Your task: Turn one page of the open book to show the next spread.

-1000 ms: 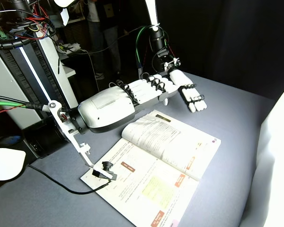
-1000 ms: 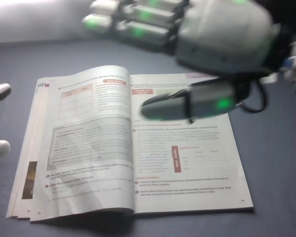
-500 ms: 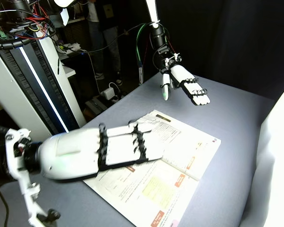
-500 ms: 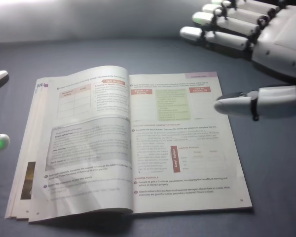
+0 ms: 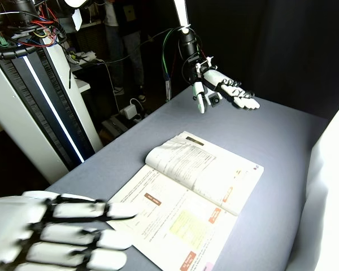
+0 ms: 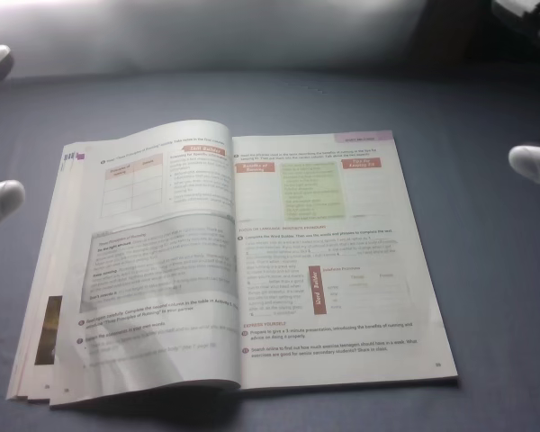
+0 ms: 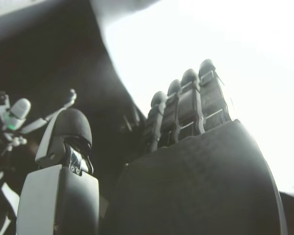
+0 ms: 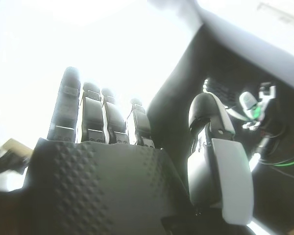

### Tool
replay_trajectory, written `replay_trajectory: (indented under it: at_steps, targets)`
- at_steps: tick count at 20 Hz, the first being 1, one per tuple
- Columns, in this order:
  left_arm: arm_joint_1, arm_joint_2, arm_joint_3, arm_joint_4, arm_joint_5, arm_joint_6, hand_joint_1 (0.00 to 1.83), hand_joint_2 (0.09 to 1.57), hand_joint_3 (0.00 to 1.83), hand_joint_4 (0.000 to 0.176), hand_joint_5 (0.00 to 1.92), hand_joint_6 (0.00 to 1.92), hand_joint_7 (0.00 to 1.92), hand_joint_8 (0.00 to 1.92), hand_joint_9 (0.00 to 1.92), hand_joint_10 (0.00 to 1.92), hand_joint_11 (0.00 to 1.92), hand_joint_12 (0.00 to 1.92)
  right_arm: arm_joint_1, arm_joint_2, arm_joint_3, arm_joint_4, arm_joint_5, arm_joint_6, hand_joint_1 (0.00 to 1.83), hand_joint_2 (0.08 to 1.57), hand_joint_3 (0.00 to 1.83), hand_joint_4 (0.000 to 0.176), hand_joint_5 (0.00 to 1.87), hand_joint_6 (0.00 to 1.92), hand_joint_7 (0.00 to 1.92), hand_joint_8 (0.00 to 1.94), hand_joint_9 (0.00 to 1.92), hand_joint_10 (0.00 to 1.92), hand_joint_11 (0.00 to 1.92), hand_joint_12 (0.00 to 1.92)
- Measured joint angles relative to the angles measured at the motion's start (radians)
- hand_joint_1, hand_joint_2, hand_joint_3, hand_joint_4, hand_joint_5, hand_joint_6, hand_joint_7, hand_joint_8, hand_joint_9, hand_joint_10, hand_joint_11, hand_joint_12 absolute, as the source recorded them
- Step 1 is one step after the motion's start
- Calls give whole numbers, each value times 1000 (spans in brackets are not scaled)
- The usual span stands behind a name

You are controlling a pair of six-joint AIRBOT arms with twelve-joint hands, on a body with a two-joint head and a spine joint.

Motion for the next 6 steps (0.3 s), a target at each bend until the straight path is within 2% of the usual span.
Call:
replay_trajectory:
  at_steps: [1, 2, 3, 4, 5, 6]
  targets:
    - [-5, 0, 0, 10, -10, 1, 271, 1383, 16, 79, 0, 0, 0, 0, 0, 0, 0, 0, -21, 0, -4, 2, 45, 21, 365, 1159, 0, 94, 0, 0, 10, 3, 188, 40, 0, 835]
    - [-11, 0, 0, 16, -24, 0, 205, 1353, 2, 72, 0, 0, 0, 0, 0, 0, 0, 0, -43, 0, -4, 5, 93, 44, 387, 1139, 0, 85, 0, 0, 1, 0, 203, 40, 0, 903]
    - [-14, 0, 0, 15, -40, 1, 234, 1336, 0, 87, 0, 0, 0, 0, 0, 0, 0, 0, -56, 2, -5, 16, 135, 61, 377, 1146, 0, 77, 0, 0, 21, 5, 226, 43, 0, 946]
    - [-20, 0, 0, 11, -55, 4, 180, 1365, 7, 118, 0, 0, 0, 0, 0, 0, 0, 0, -73, 10, -10, 27, 174, 67, 358, 1200, 9, 114, 0, 0, 36, 7, 197, 26, 0, 897]
    - [-38, 0, 0, 9, -56, 5, 180, 1365, 7, 118, 0, 0, 0, 0, 0, 0, 0, 0, -92, 23, -17, 40, 217, 69, 358, 1200, 9, 114, 0, 0, 36, 7, 197, 26, 0, 897]
    - [-65, 0, 4, 18, -58, 9, 230, 1356, 0, 140, 0, 0, 0, 0, 0, 0, 0, 0, -114, 33, -25, 55, 267, 71, 358, 1221, 7, 123, 0, 0, 11, 2, 193, 21, 0, 857]
